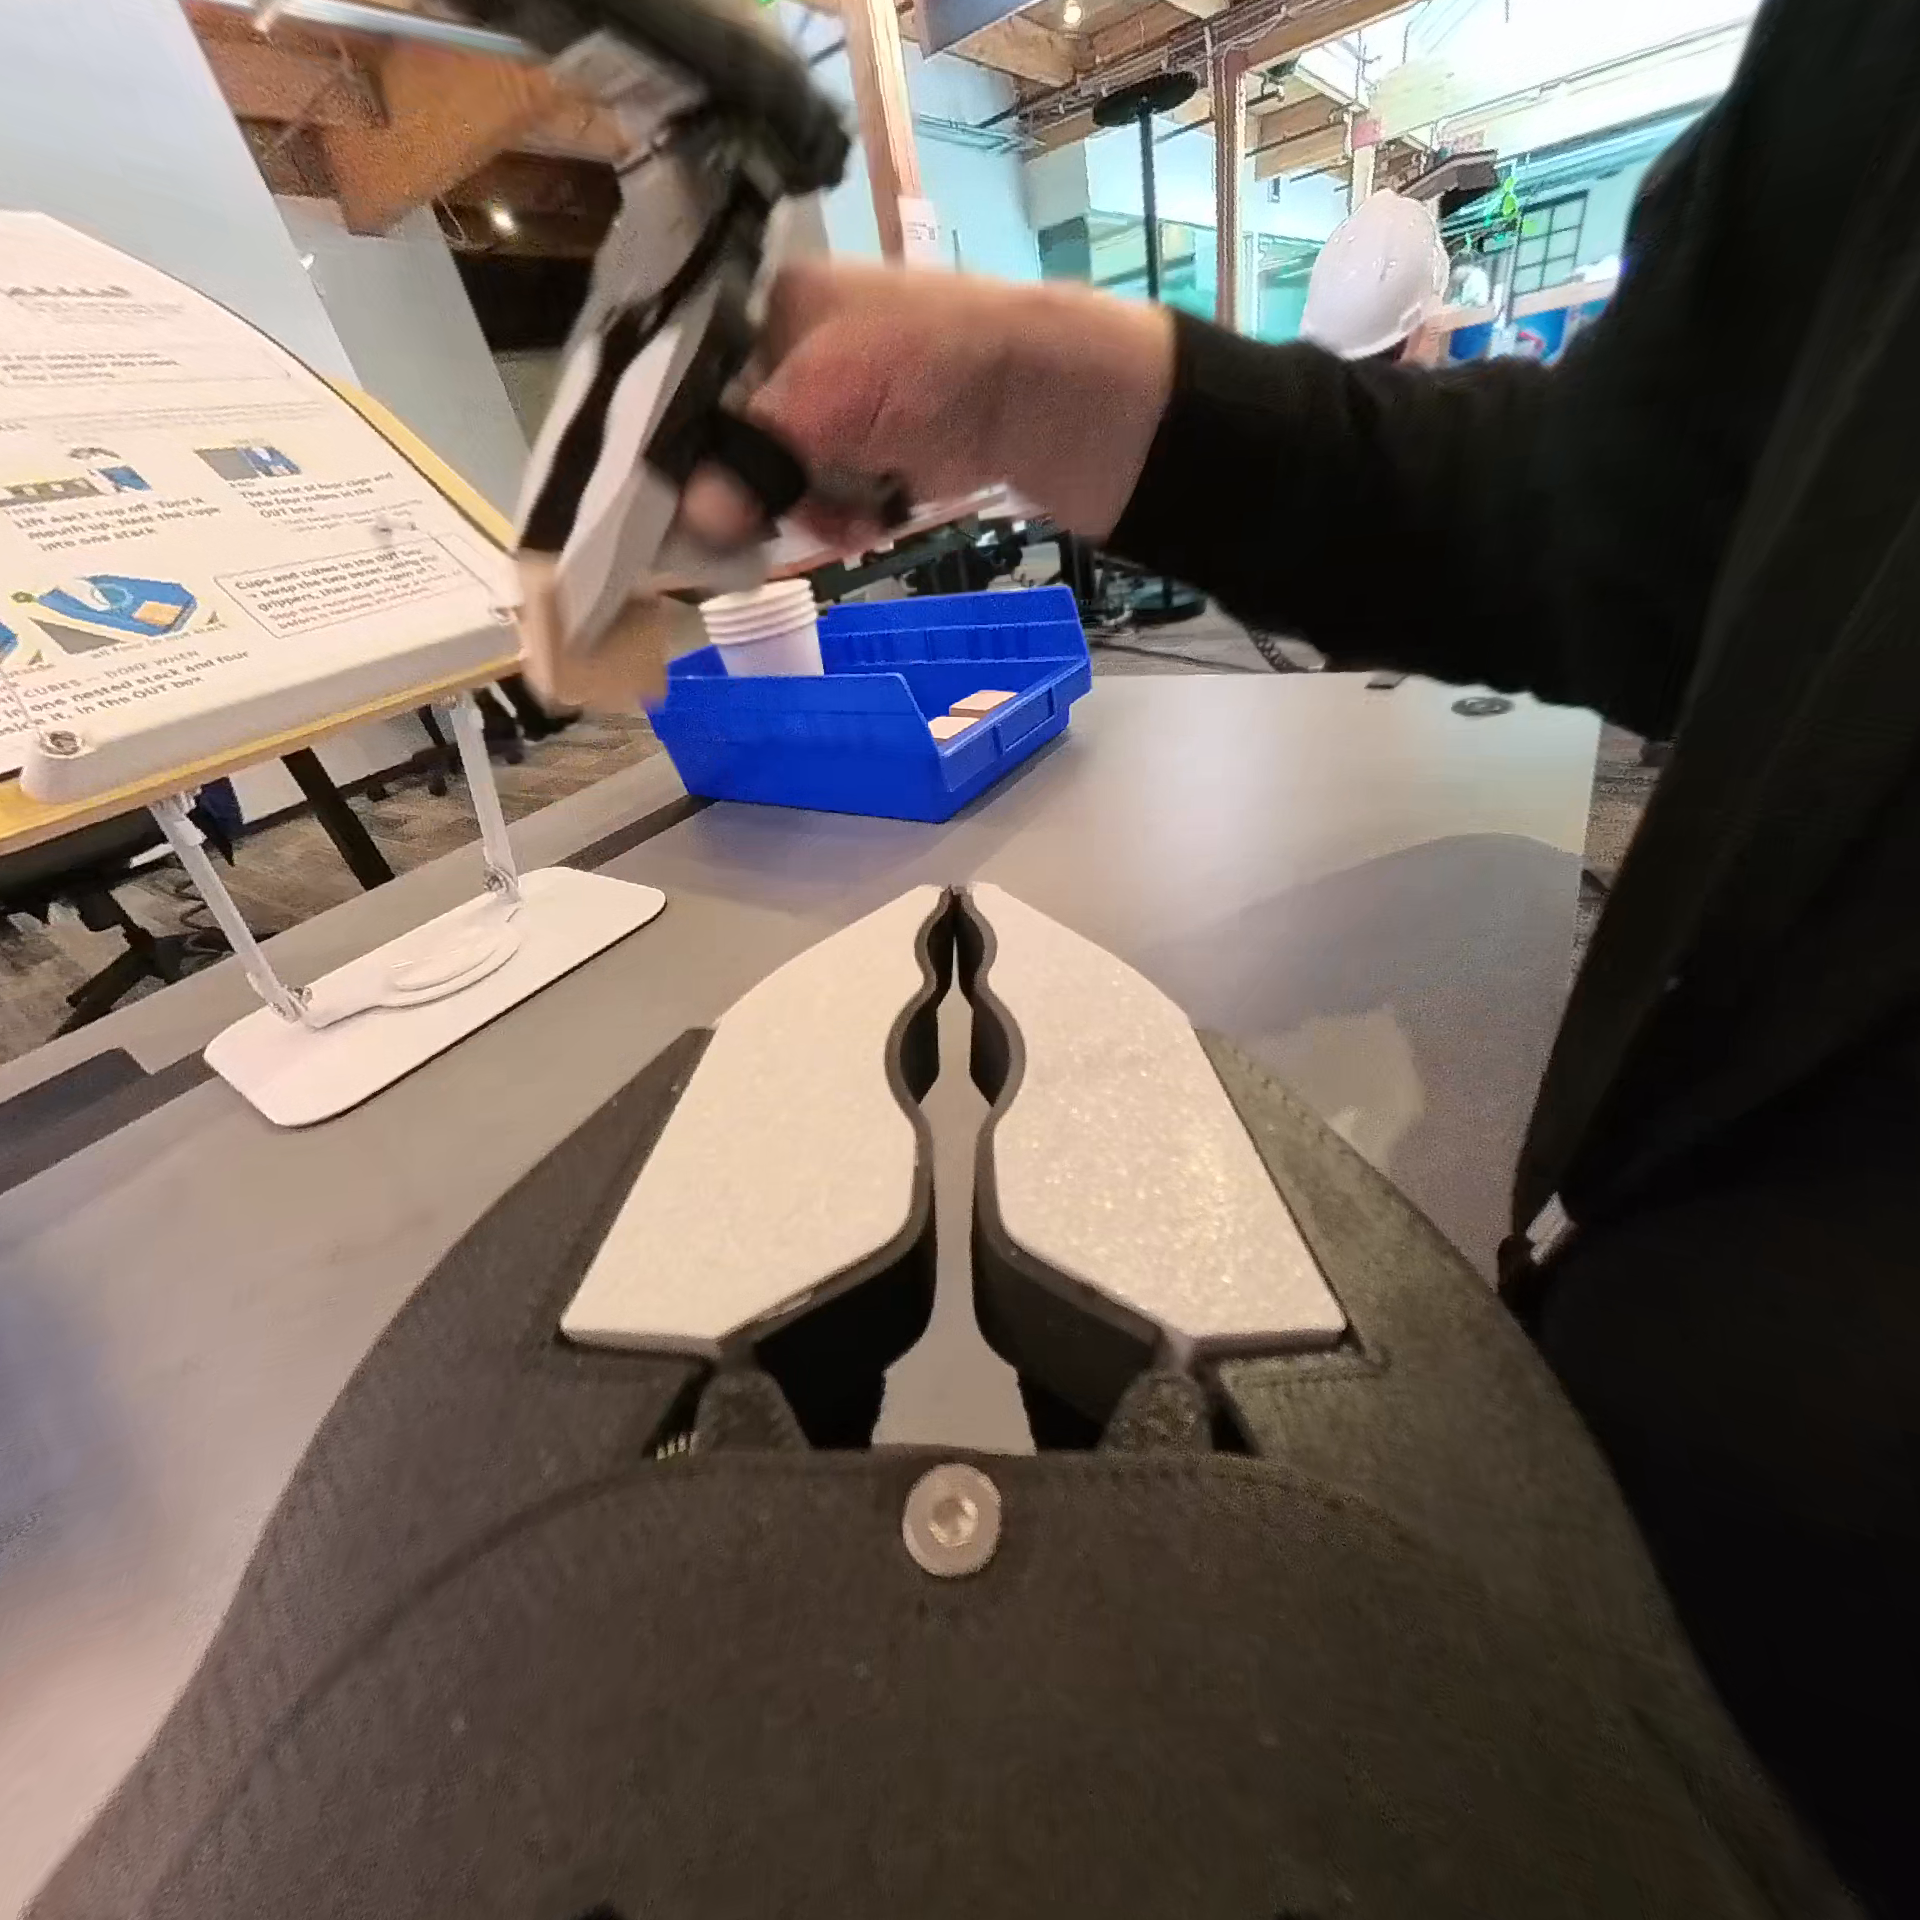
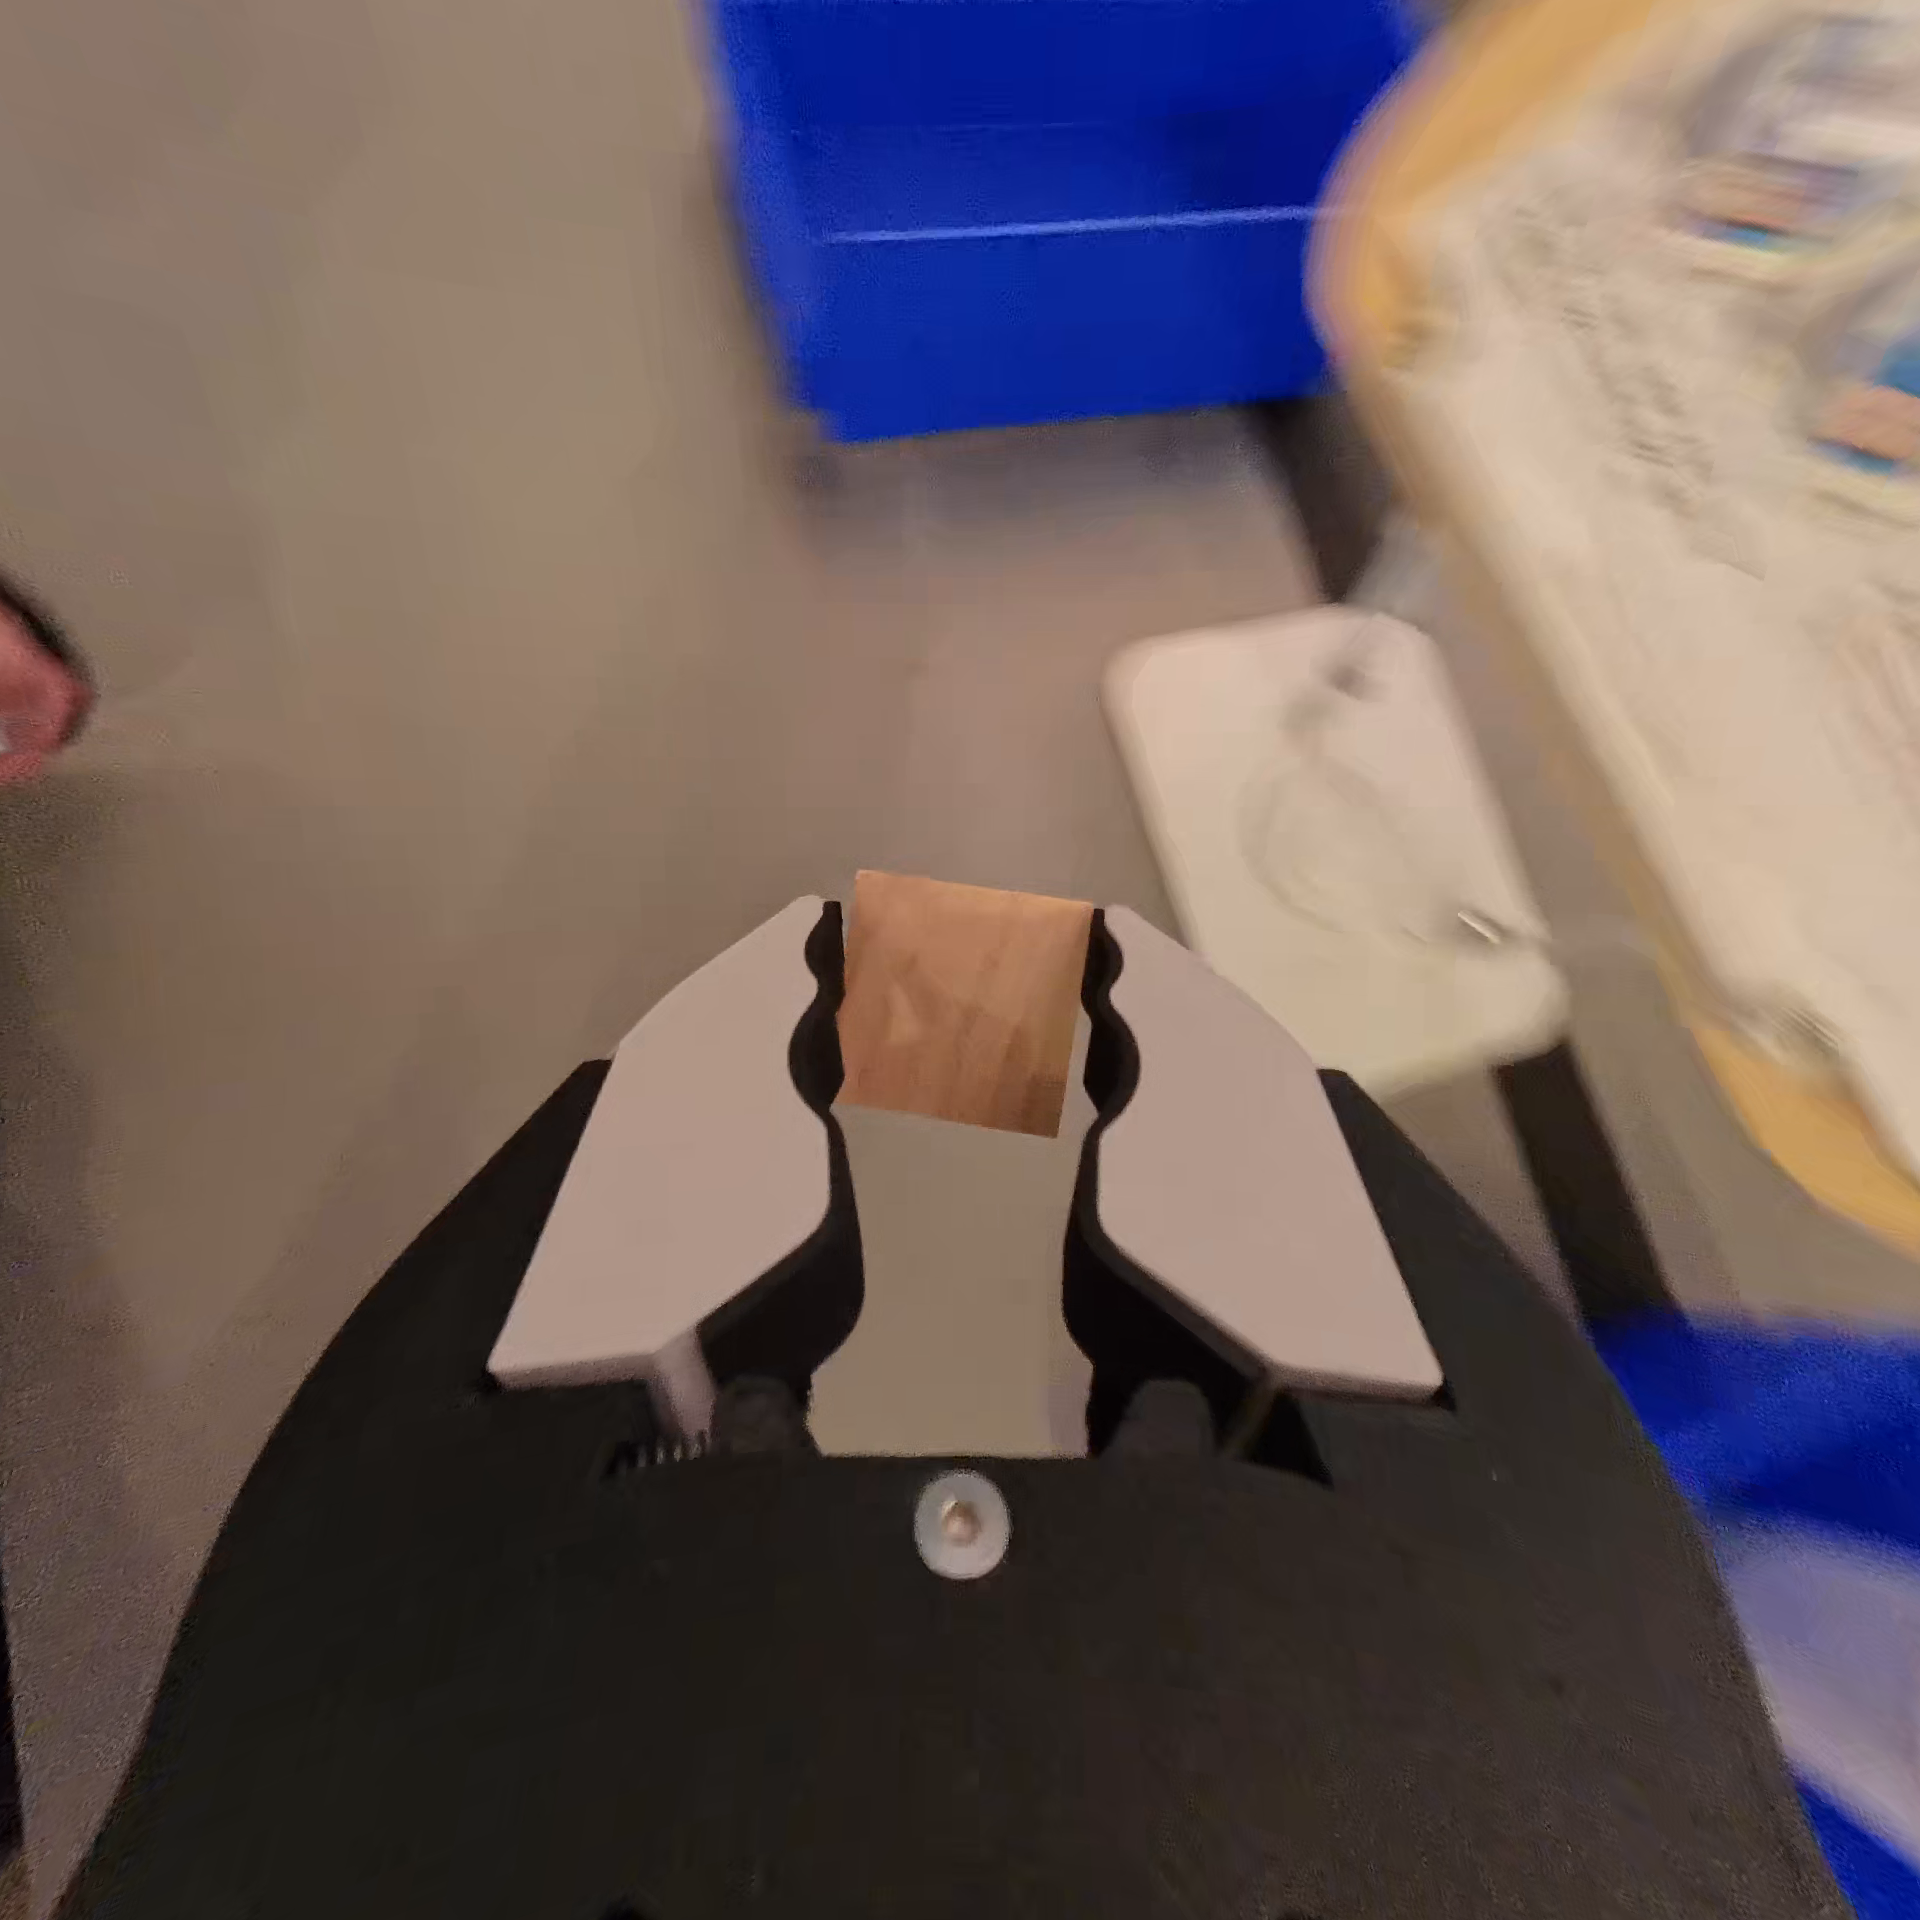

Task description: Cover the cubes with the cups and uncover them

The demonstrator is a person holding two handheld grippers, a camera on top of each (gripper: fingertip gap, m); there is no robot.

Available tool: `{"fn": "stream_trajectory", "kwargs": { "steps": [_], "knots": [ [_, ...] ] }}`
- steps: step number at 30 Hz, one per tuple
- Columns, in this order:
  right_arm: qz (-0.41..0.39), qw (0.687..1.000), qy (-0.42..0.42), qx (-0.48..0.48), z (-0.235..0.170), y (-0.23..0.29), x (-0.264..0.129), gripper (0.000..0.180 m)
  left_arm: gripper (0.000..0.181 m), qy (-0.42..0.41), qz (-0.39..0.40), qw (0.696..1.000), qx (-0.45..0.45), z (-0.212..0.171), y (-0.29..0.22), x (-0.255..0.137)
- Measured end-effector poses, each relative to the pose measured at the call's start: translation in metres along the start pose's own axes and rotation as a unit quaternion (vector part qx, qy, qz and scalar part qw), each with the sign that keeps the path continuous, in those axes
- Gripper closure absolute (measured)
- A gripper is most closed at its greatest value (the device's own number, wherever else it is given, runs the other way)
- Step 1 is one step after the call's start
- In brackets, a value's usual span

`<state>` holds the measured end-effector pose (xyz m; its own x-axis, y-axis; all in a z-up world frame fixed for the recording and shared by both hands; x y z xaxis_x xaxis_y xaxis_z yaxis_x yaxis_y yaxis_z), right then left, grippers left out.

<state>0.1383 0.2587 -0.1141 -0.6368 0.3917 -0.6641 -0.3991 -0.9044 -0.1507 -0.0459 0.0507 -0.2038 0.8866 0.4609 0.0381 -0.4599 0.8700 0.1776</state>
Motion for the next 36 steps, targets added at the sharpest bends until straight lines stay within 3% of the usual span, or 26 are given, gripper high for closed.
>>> {"fn": "stream_trajectory", "kwargs": {
  "steps": [4,7,14,19,26,28,32,36],
  "knots": [
    [-0.19,0.975,0.002,0.112,-0.063,-0.094,-0.11,0.135,0.181,0.009,0.0,1.0,-0.01,-0.006,0.001,0.008],
    [-0.257,0.945,0.016,0.199,-0.116,-0.138,-0.143,0.135,0.181,0.013,0.0,1.0,-0.021,-0.011,0.001,0.013],
    [-0.275,0.898,0.096,0.329,-0.228,-0.18,-0.094,0.135,0.181,0.021,0.0,1.0,-0.022,-0.015,0.001,0.014],
    [-0.288,0.871,0.146,0.371,-0.271,-0.191,-0.07,0.135,0.181,0.02,0.001,0.999,-0.032,-0.017,0.005,0.01],
    [-0.287,0.852,0.204,0.387,-0.297,-0.193,-0.053,0.134,0.181,0.018,-0.001,0.999,-0.045,-0.018,0.009,0.008],
    [-0.296,0.854,0.203,0.376,-0.291,-0.19,-0.054,0.122,0.181,0.02,-0.002,0.999,-0.042,-0.018,0.008,0.008],
    [-0.339,0.871,0.149,0.323,-0.242,-0.177,-0.092,0.129,0.181,0.022,0.001,0.999,-0.043,-0.019,0.009,0.01],
    [-0.368,0.897,0.069,0.237,-0.18,-0.139,-0.136,0.152,0.181,0.02,-0.003,0.999,-0.047,-0.018,0.008,0.013]
  ]
}}
Point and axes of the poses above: each gripper's, where its closed fingertips meet, x out along the fingers, z out of its top, y = z × x across the jaws, the point moved 6 cm from there along -x, back along the fingers, and after that the axes turned 2 degrees about -y, right-handed, at the moved point
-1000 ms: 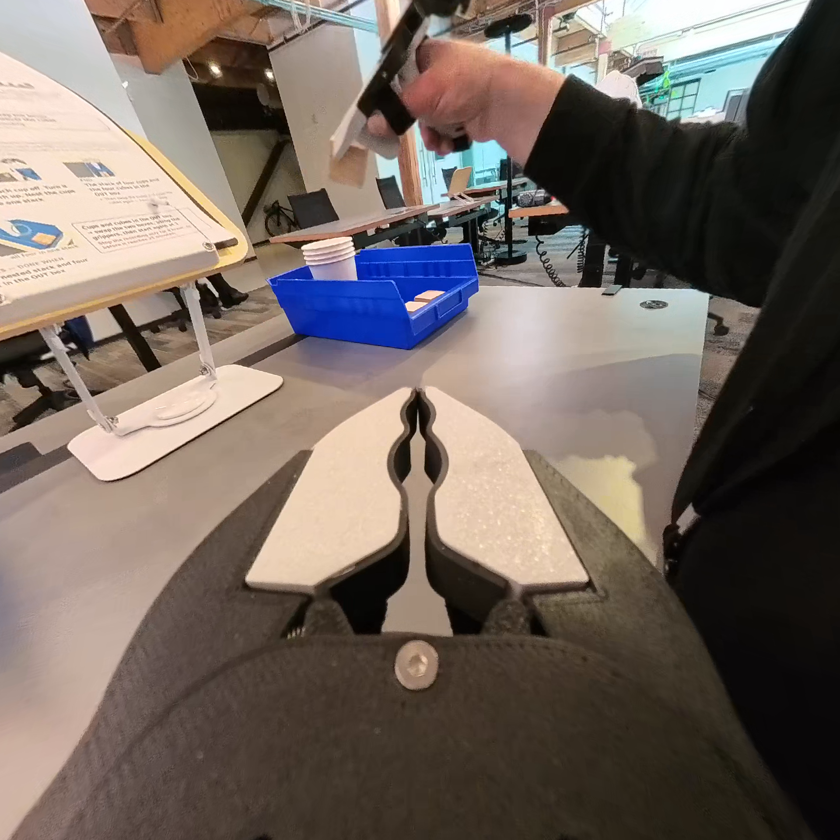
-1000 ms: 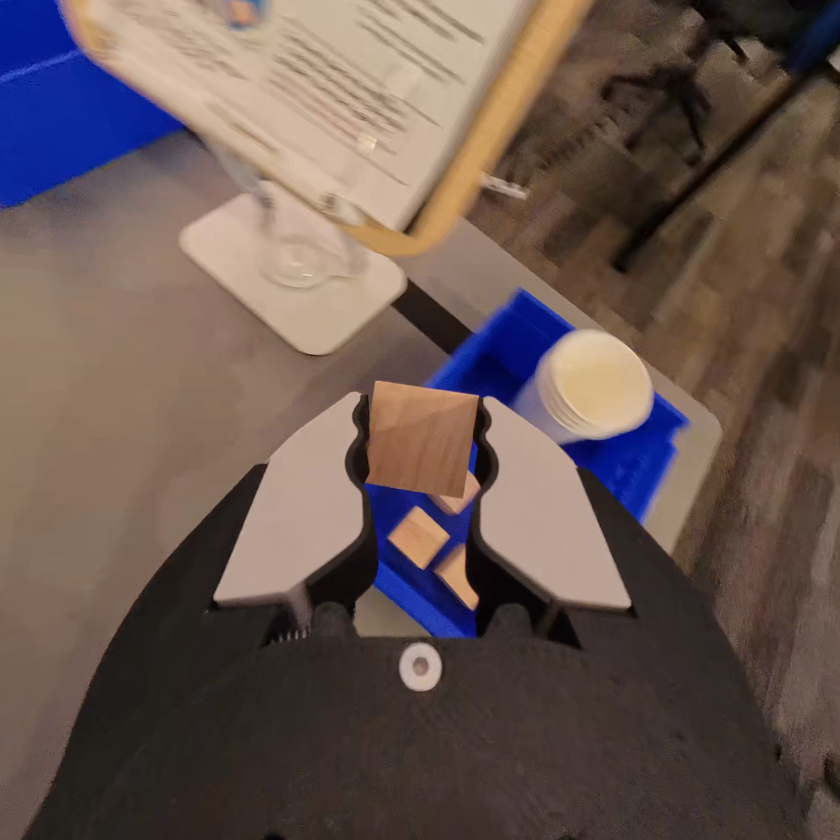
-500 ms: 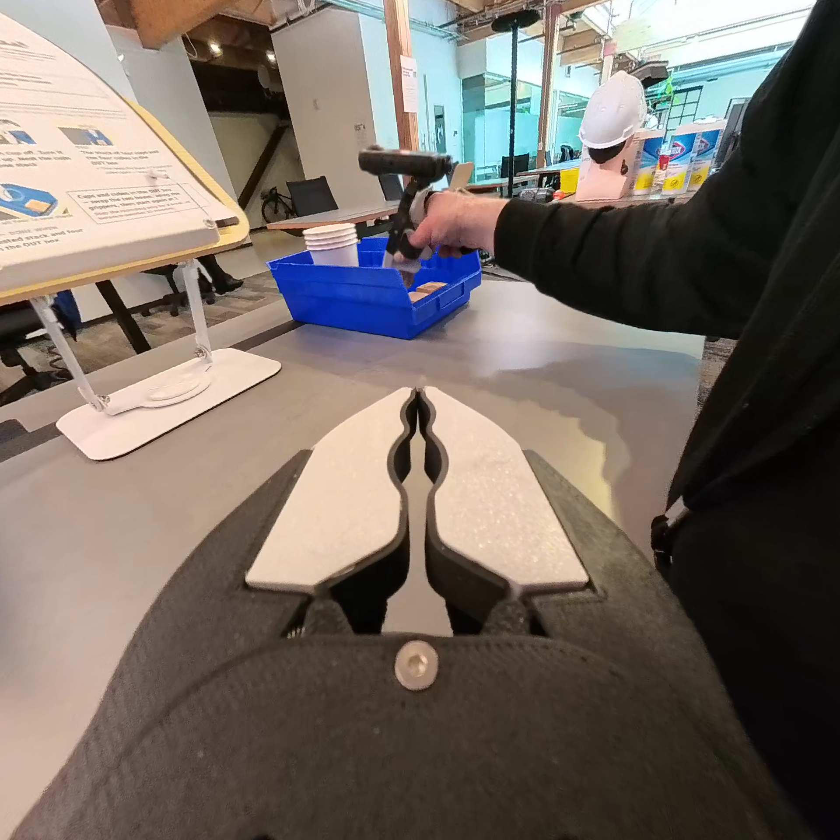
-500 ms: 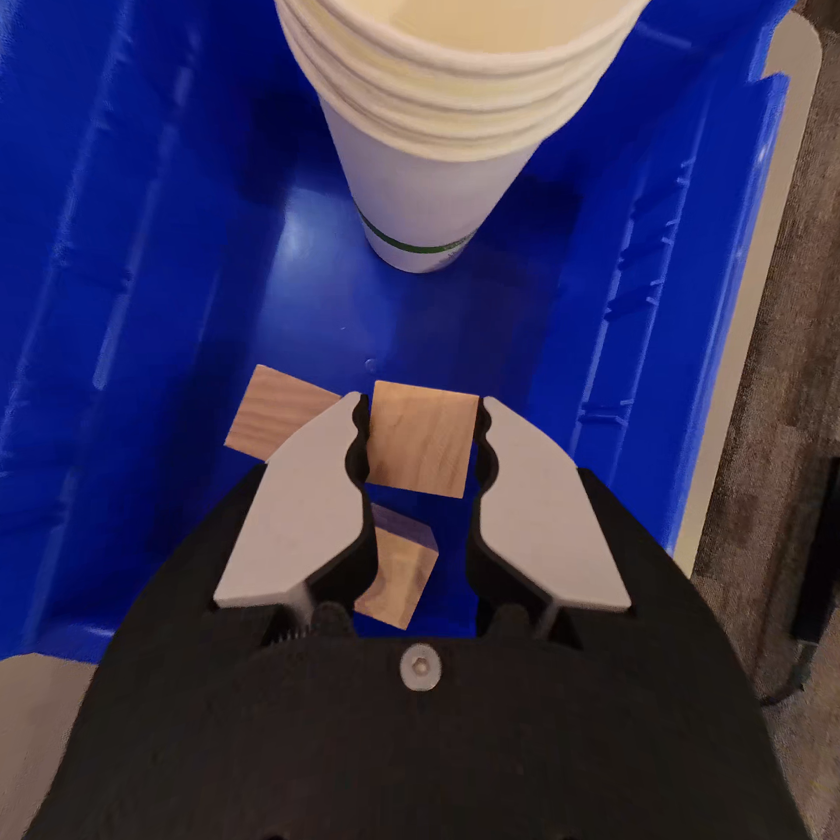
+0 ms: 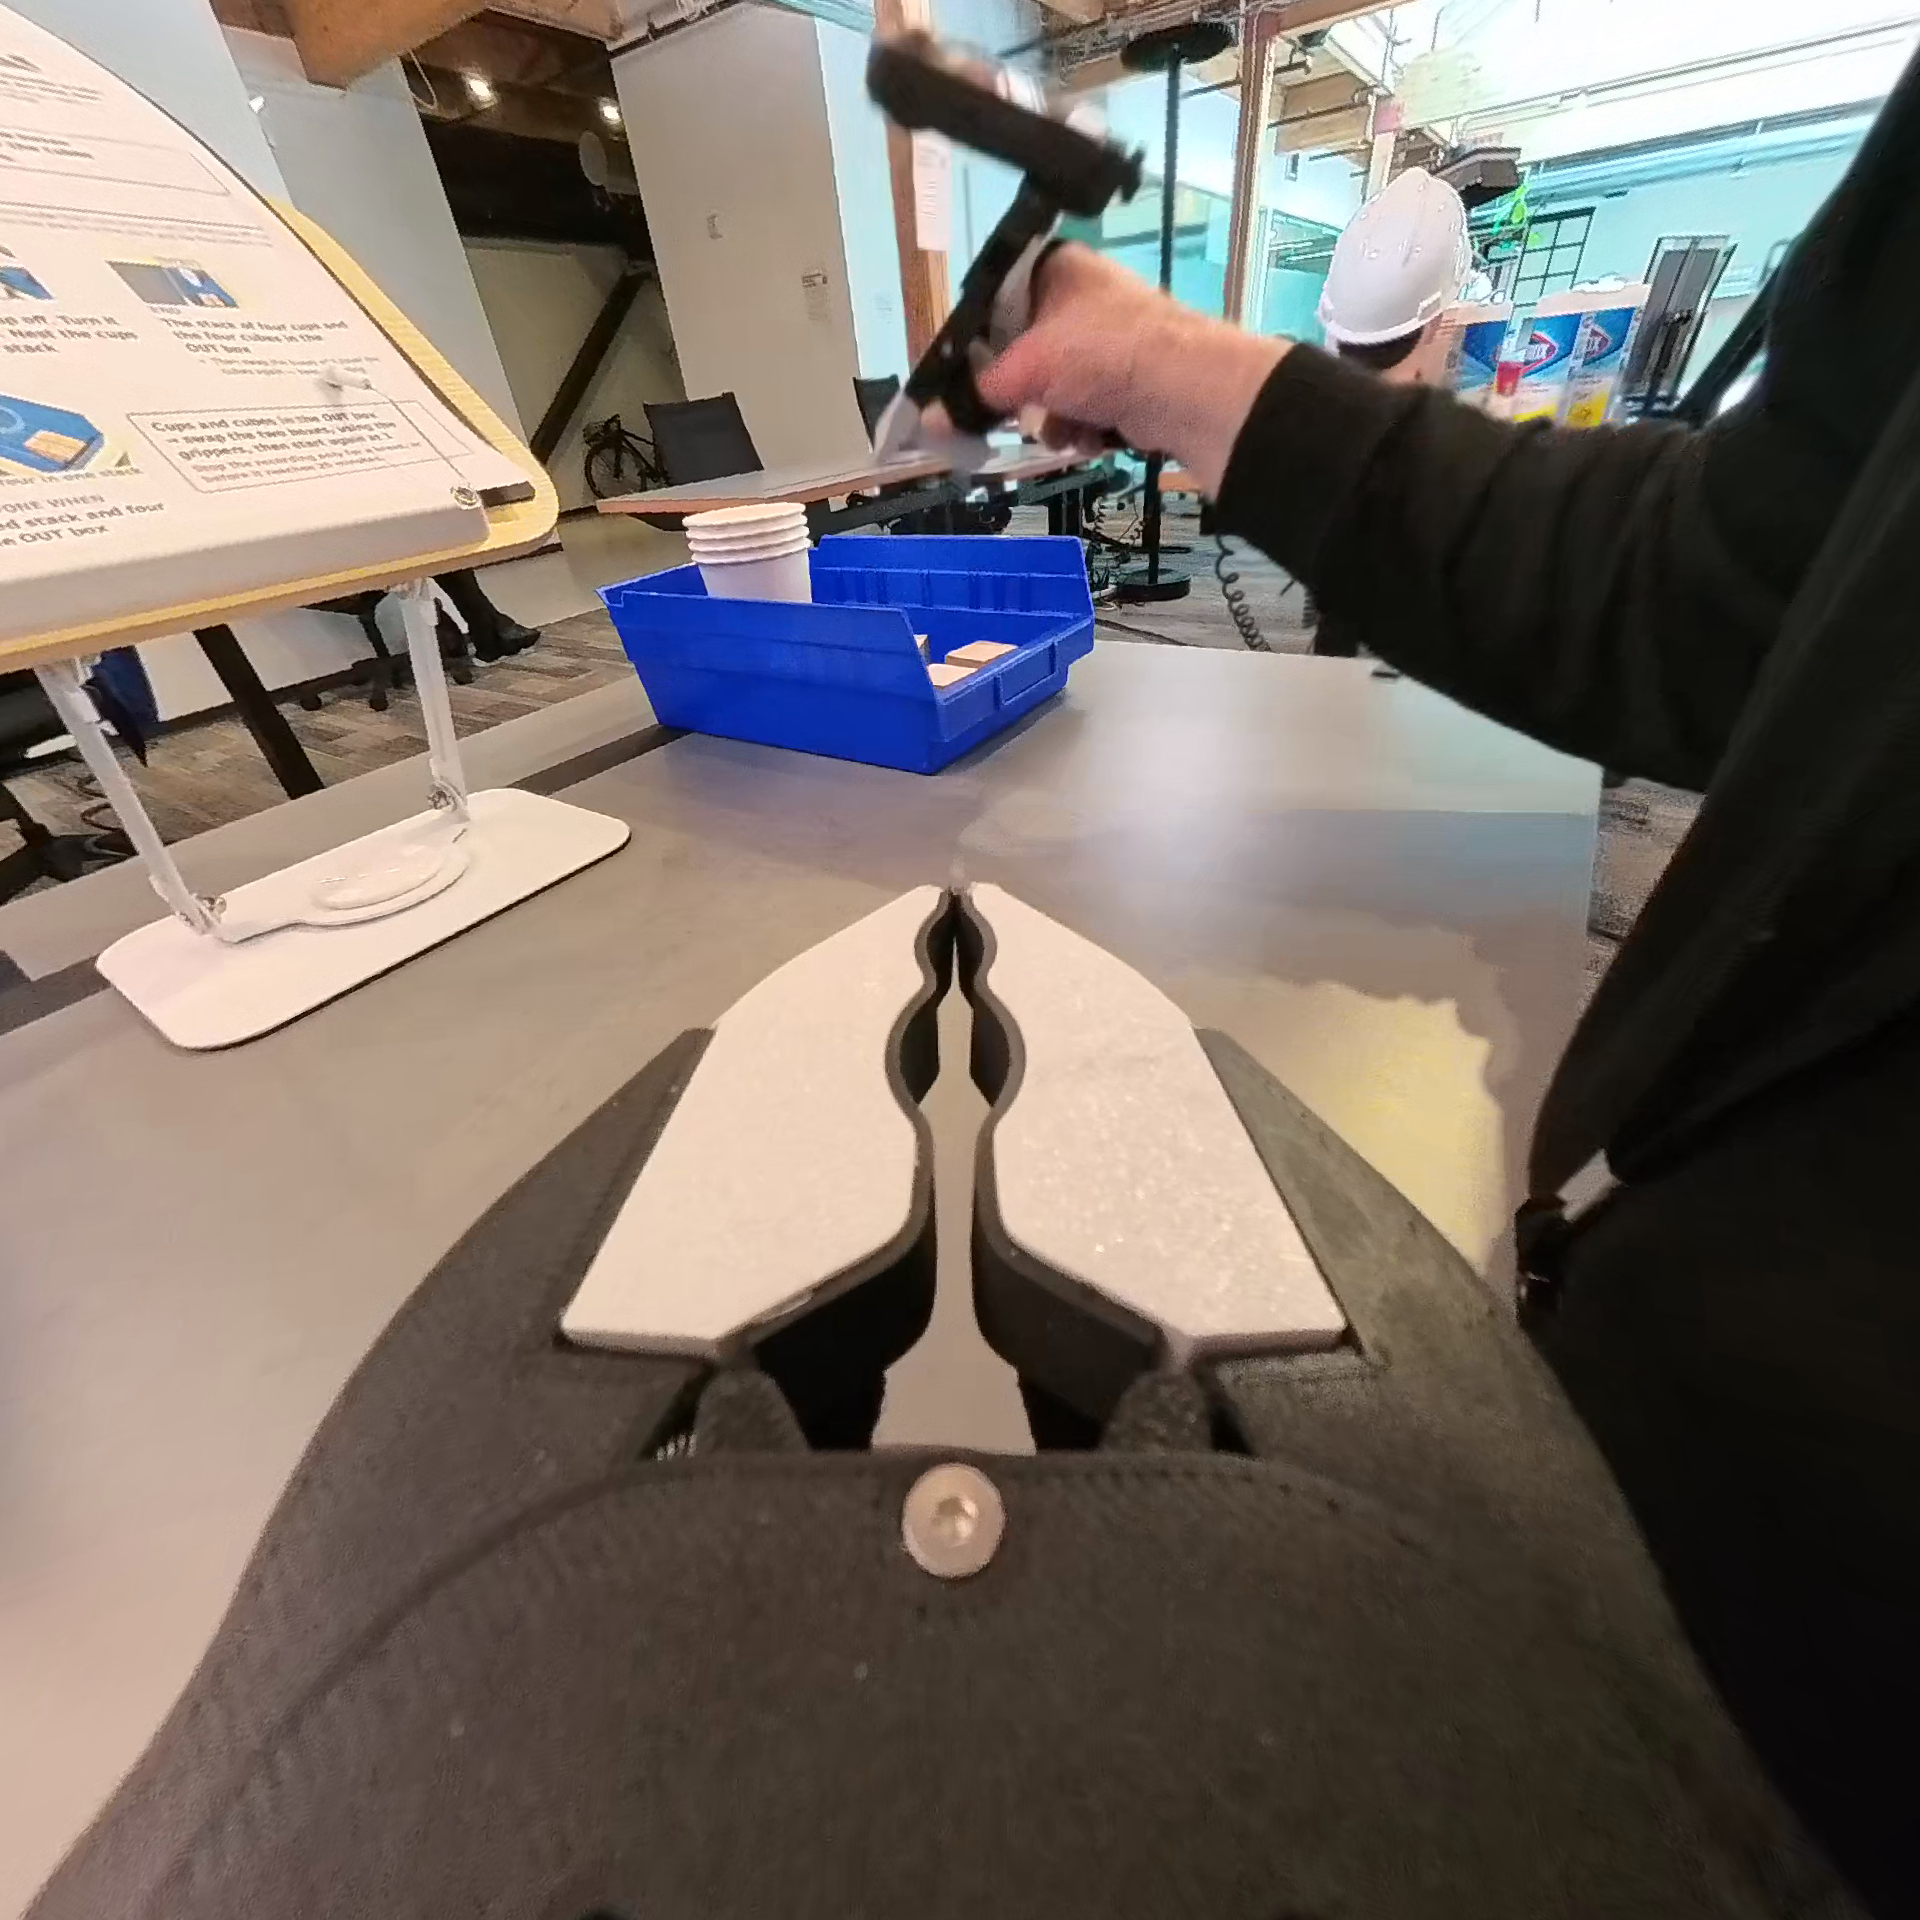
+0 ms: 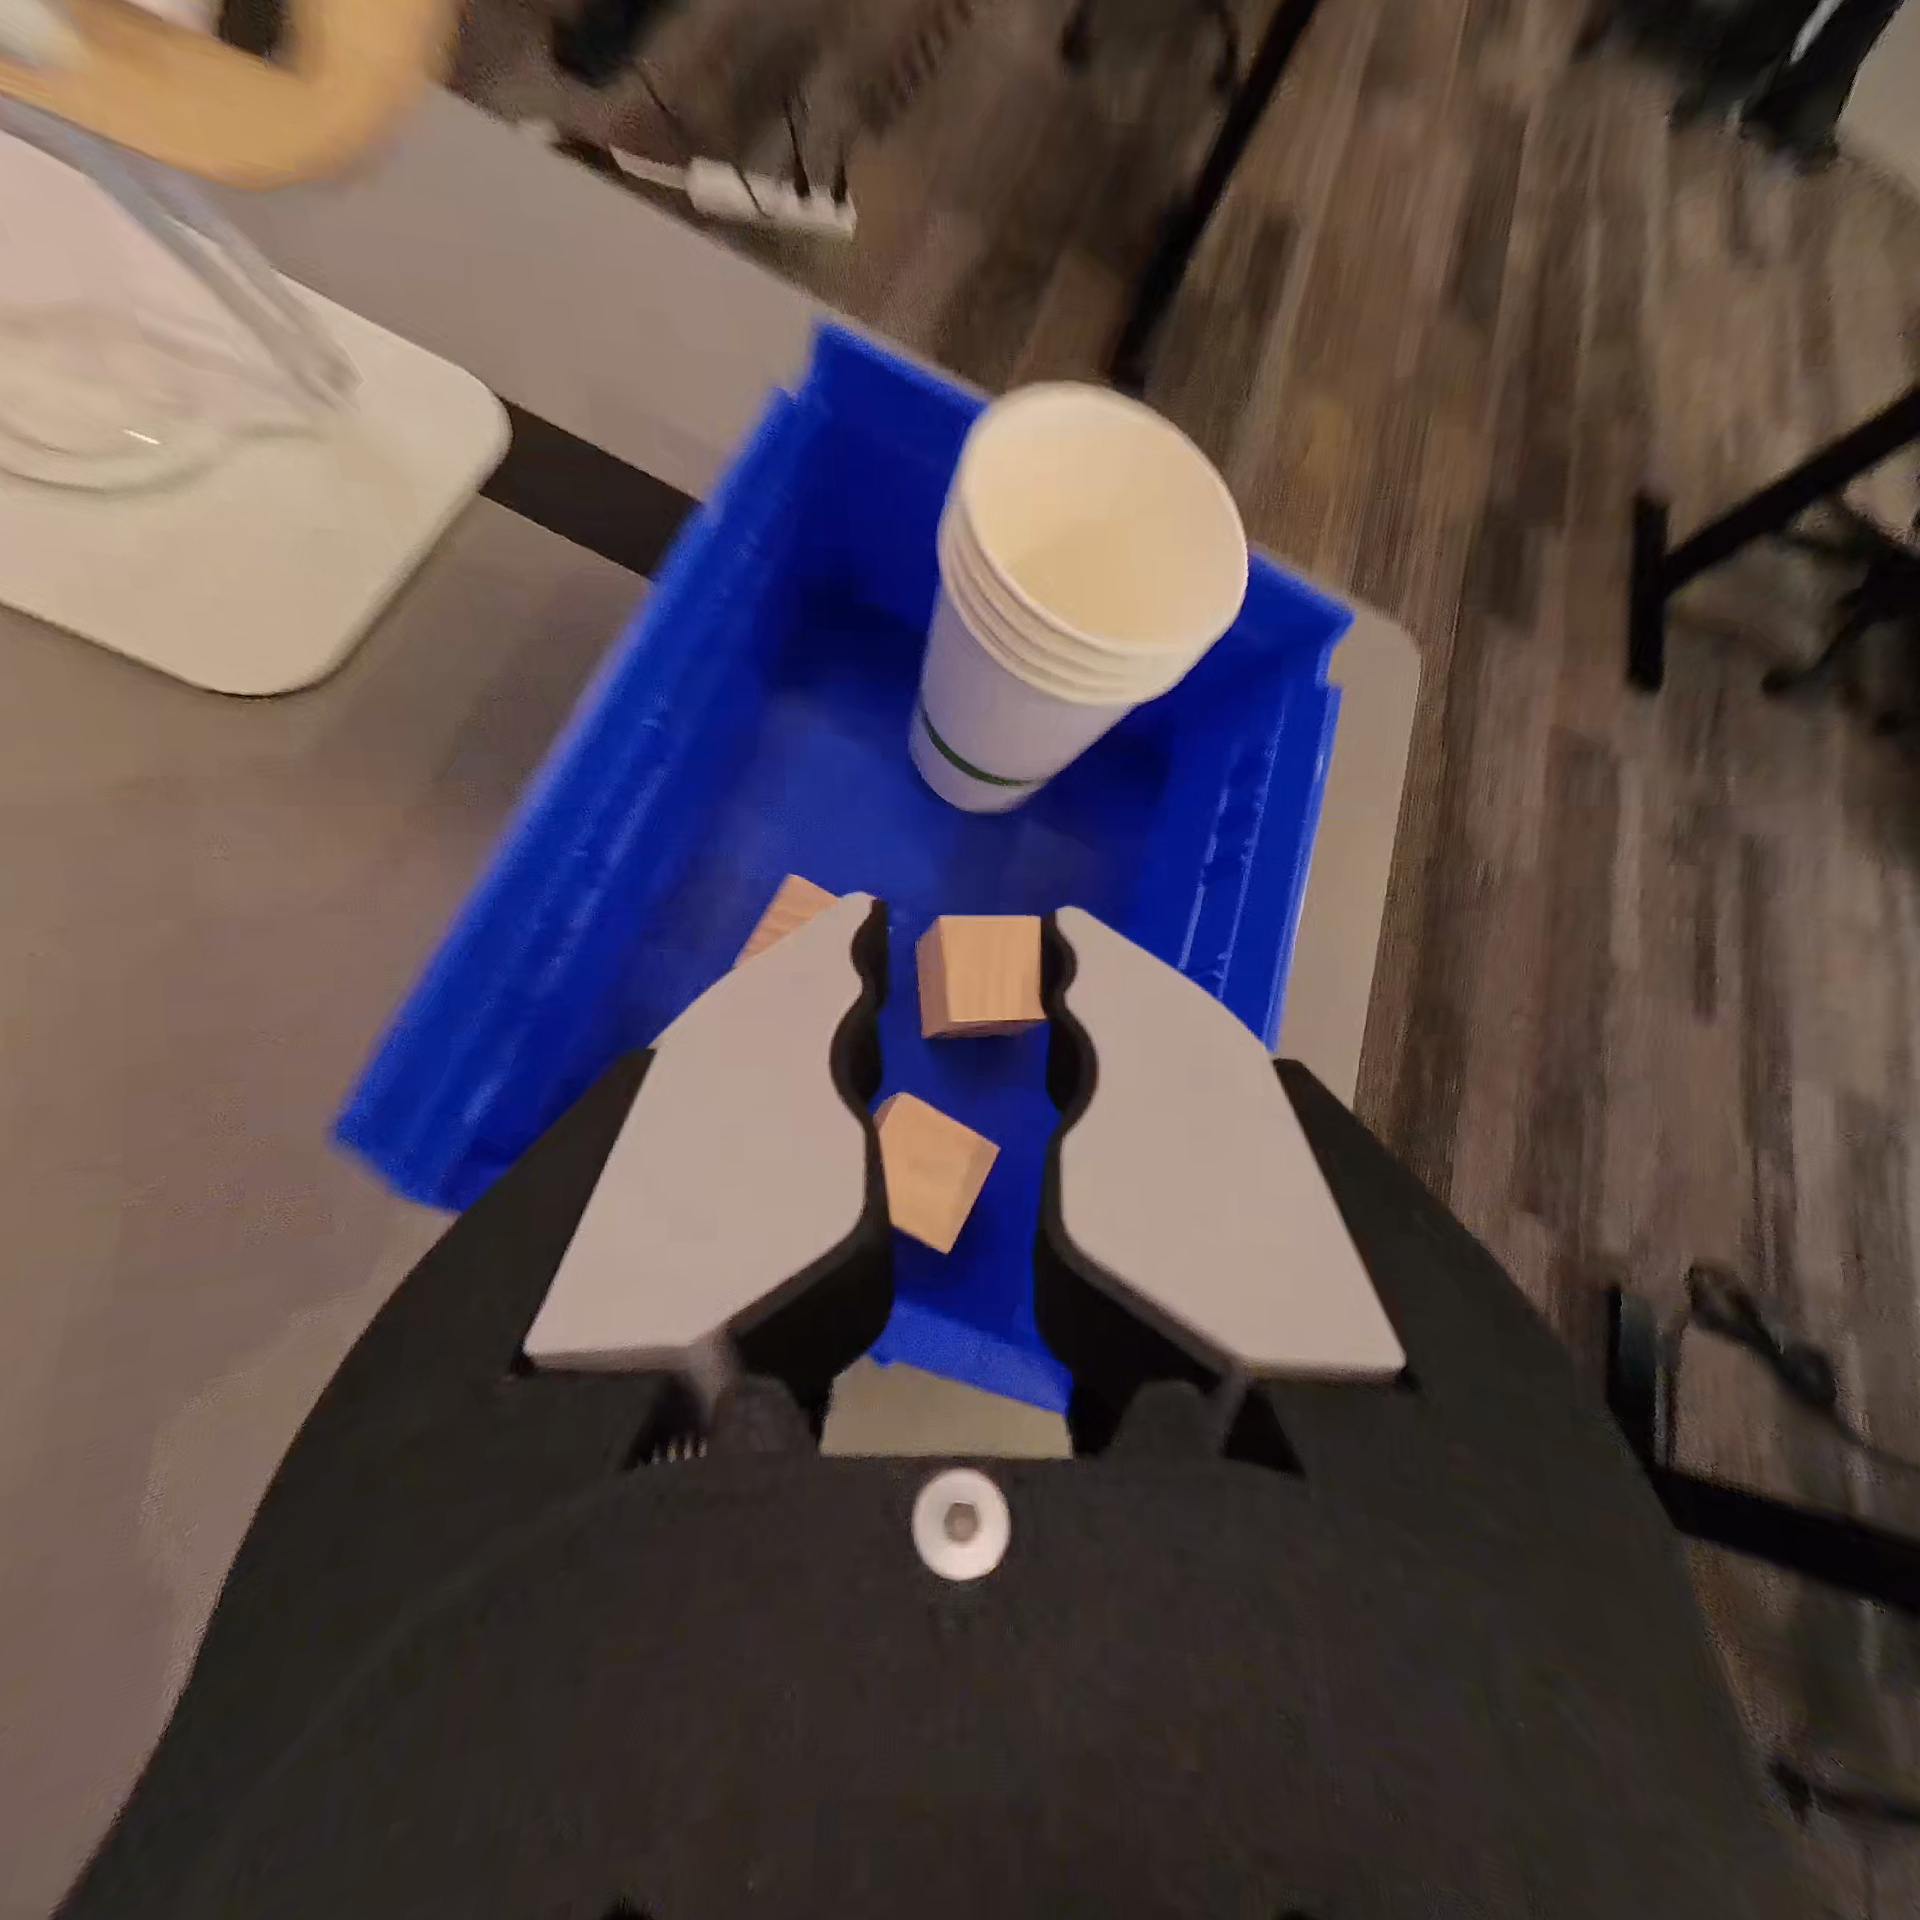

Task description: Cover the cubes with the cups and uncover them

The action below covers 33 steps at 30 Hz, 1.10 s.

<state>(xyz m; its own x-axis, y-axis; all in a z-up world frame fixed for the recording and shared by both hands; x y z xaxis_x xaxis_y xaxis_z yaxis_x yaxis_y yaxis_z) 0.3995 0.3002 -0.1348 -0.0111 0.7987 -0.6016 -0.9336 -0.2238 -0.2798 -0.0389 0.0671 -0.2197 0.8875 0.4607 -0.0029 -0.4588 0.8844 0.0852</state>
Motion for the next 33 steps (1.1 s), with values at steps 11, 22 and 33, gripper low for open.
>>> {"fn": "stream_trajectory", "kwargs": {
  "steps": [11,22,33],
  "knots": [
    [0.151,0.978,-0.145,-0.021,-0.025,0.139,-0.095,0.18,0.181,0.004,-0.006,1.0,0.009,-0.001,-0.008,-0.003],
    [0.143,0.978,-0.153,0.011,-0.055,0.176,-0.07,0.18,0.181,0.013,-0.002,1.0,0.028,-0.001,-0.009,-0.009],
    [0.056,0.989,0.13,0.04,-0.03,0.0,0.046,0.137,0.181,0.01,-0.004,1.0,0.029,0.002,-0.009,-0.008]
  ]
}}
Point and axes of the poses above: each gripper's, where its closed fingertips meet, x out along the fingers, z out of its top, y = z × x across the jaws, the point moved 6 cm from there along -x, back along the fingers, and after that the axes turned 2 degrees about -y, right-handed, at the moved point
